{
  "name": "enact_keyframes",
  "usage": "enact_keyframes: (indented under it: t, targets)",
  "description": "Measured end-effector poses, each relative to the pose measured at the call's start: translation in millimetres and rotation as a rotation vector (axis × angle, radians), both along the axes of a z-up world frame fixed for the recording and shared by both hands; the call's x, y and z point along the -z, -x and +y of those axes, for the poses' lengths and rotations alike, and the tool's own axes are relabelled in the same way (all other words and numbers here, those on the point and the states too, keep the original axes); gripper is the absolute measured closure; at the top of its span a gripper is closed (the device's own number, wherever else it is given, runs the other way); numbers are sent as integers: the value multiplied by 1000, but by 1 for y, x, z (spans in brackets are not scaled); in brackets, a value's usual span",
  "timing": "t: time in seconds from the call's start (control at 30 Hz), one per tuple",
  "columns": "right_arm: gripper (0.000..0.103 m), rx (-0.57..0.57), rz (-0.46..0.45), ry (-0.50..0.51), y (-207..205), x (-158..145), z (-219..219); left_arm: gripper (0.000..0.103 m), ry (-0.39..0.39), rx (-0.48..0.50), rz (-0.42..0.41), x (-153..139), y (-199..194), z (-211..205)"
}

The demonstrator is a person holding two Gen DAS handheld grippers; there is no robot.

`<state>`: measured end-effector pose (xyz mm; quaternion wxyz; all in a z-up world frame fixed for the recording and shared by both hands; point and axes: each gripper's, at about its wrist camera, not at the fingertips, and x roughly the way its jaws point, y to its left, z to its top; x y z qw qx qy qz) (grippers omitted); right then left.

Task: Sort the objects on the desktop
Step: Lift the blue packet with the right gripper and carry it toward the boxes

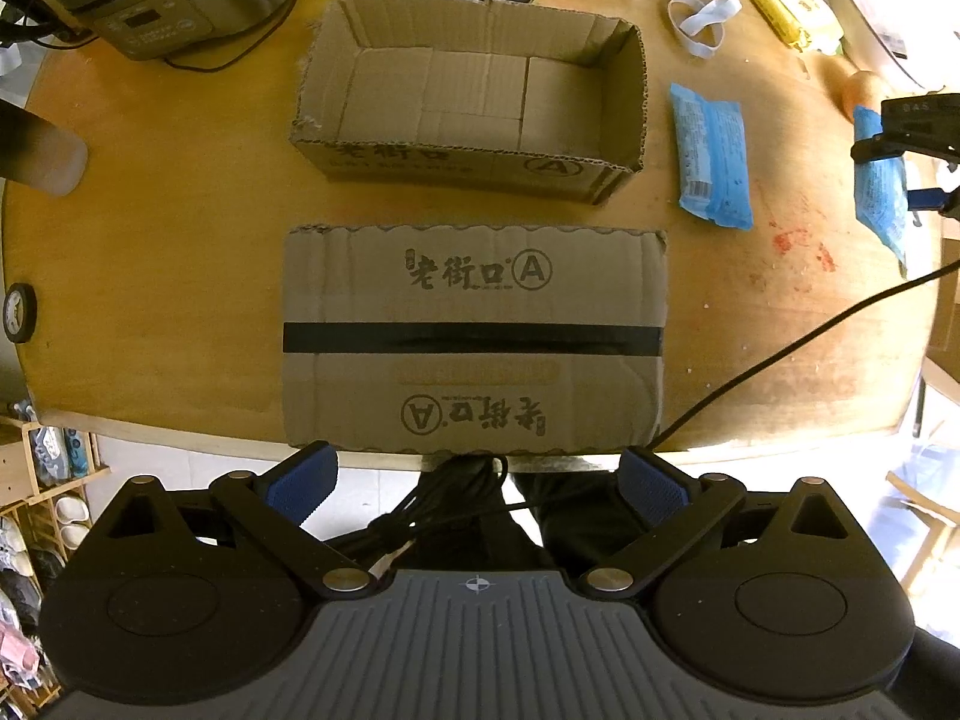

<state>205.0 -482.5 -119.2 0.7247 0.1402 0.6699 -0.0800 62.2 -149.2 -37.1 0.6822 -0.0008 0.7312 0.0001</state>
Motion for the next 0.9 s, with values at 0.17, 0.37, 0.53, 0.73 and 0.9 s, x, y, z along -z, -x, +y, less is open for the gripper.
enact_keyframes:
  t: [0.17, 0.37, 0.53, 0.73, 0.9]
  targets:
    - [38, -93, 0, -3, -3, -4, 6, 0, 2, -4, 0, 0, 1, 2]
    - [38, -137, -12, 10, -4, -11, 9, 0, 6, -10, -2, -1, 2, 4]
    - [38, -175, -26, 11, -7, -20, 13, 0, 1, -18, -9, -3, 2, 8]
    - [38, -188, -26, 16, -8, -24, 17, 0, -2, -20, -16, -6, 3, 12]
    - [38, -182, -25, 18, -7, -25, 21, 0, -3, -13, -20, -8, 2, 17]
